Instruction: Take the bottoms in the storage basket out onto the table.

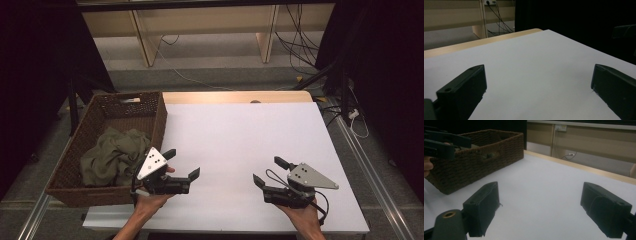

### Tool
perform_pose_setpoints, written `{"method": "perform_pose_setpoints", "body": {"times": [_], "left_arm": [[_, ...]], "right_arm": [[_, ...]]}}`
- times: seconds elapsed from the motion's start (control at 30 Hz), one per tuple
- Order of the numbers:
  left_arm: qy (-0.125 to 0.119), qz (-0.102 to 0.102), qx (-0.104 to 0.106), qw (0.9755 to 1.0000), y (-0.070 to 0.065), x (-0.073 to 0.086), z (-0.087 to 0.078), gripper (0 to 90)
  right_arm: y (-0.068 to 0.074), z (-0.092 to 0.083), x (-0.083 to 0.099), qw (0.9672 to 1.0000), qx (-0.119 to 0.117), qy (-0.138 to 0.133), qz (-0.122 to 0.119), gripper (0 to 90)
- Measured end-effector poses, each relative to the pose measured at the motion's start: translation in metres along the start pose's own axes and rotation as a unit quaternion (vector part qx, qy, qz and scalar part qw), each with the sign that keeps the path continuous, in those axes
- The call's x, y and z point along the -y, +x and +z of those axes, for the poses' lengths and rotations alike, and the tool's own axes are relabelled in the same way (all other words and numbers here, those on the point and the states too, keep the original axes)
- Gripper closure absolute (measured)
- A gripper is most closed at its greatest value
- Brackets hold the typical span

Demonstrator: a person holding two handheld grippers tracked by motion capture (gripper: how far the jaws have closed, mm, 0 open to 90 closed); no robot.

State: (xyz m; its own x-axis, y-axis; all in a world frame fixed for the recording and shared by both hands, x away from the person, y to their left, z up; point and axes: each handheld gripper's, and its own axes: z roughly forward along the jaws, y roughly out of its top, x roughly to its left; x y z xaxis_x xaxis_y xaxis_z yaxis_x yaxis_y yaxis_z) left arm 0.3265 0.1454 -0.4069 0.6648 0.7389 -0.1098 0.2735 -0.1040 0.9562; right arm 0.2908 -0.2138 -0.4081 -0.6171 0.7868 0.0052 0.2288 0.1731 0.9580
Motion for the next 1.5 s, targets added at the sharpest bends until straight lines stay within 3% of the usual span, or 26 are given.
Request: {"method": "perform_pose_setpoints", "body": {"times": [0.2,0.37,0.5,0.73,1.03,1.2,1.47,1.5], "left_arm": [[0.012,0.005,0.003,0.9999,0.004,-0.012,-0.001,0.0],[0.013,0.008,-0.016,0.9997,0.007,-0.021,-0.005,1.1],[0.029,-0.005,-0.025,0.9993,0.016,-0.030,-0.008,1.1],[0.035,-0.020,-0.031,0.9987,0.031,-0.034,-0.012,1.1],[0.053,-0.012,-0.032,0.9980,0.043,-0.044,-0.015,1.3],[0.057,-0.018,-0.037,0.9975,0.052,-0.047,-0.016,1.5],[0.082,-0.033,-0.050,0.9948,0.071,-0.057,-0.017,2.8],[0.089,-0.038,-0.059,0.9936,0.076,-0.059,-0.016,2.9]], "right_arm": [[0.000,0.000,0.000,1.0000,-0.002,0.000,0.001,16.4],[0.000,0.001,0.001,1.0000,-0.002,0.000,0.001,16.4],[0.000,0.001,0.001,1.0000,-0.003,0.001,0.001,16.5],[0.000,0.003,0.001,1.0000,-0.005,0.003,0.001,16.5],[0.001,0.004,0.001,1.0000,-0.004,0.008,-0.001,16.4],[0.000,0.005,0.002,0.9999,-0.007,0.008,0.000,16.5],[0.000,0.006,0.002,0.9999,-0.007,0.011,0.000,16.4],[0.000,0.006,0.002,0.9999,-0.009,0.010,-0.001,16.4]]}}
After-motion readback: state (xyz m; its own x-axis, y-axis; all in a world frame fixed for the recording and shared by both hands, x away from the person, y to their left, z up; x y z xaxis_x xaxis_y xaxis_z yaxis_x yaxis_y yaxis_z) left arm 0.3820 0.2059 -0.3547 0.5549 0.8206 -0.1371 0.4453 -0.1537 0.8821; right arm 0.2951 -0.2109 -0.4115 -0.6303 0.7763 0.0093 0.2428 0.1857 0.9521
